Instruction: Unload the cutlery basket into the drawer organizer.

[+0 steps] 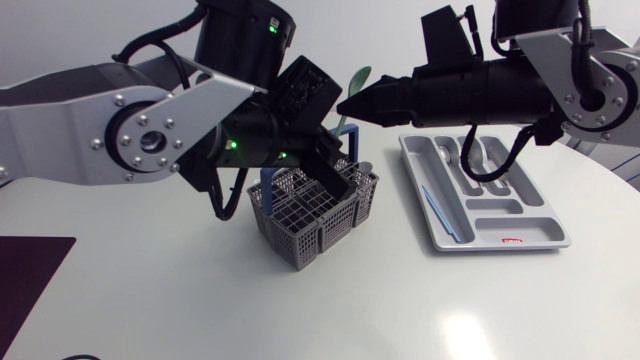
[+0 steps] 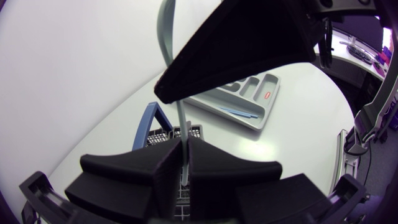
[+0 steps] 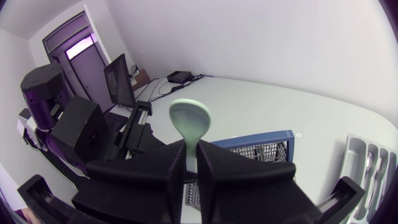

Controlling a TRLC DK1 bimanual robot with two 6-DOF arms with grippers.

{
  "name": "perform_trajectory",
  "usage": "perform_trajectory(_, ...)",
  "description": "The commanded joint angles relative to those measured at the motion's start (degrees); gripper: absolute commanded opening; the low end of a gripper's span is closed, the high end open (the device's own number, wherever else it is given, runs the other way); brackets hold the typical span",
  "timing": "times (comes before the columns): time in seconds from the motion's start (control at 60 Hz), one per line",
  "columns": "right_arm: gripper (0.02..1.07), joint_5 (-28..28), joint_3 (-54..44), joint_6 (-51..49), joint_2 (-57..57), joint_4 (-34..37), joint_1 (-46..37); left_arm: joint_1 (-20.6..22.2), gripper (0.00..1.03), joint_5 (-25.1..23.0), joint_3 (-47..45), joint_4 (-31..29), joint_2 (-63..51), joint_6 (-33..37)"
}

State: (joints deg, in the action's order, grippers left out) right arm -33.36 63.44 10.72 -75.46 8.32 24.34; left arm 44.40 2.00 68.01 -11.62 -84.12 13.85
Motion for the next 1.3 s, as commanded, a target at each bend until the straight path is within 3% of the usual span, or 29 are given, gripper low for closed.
perform_trajectory(0.0,0.09,-0.4,0.1,0.4,0.1,-0.8,0.2,-0.2,0.40,0.0,1.9,0.3,-0.6,-1.3)
perform_trajectory(0.083,0.09,-0.6,-0.2,0.3,0.4,-0.7,-0.3,-0.1,0.54,-0.1,1.6,0.3,-0.4,-1.3)
perform_trajectory(0.15,0.09,-0.6,-0.5,-0.2,0.8,-0.3,-0.6,-0.2,0.55,0.0,1.4,0.3,-0.1,-1.3)
perform_trajectory(0.25,0.09,-0.9,-0.7,-0.6,1.4,0.4,-1.3,-0.5,0.66,0.0,1.4,0.1,0.5,-1.2)
perform_trajectory(0.6,0.09,-6.4,-0.5,-10.3,2.7,8.9,-9.5,-3.1,0.75,-0.2,1.0,-1.0,4.0,-0.5)
perform_trajectory(0.867,0.09,-11.3,1.1,-28.7,2.1,22.5,-21.8,-4.9,0.78,-1.6,0.1,-1.9,5.2,0.1)
perform_trajectory(0.967,0.09,-12.2,4.1,-40.5,-0.6,31.3,-27.1,-5.3,0.78,-2.5,-0.2,-2.9,5.4,0.9)
perform_trajectory(1.15,0.09,-11.8,8.4,-60.8,-4.5,43.5,-36.4,-5.9,0.81,-3.5,-1.5,-4.2,5.3,2.4)
perform_trajectory(1.283,0.09,-8.8,8.1,-73.5,-6.6,47.7,-41.4,-6.1,0.80,-4.2,-2.5,-4.9,5.2,3.2)
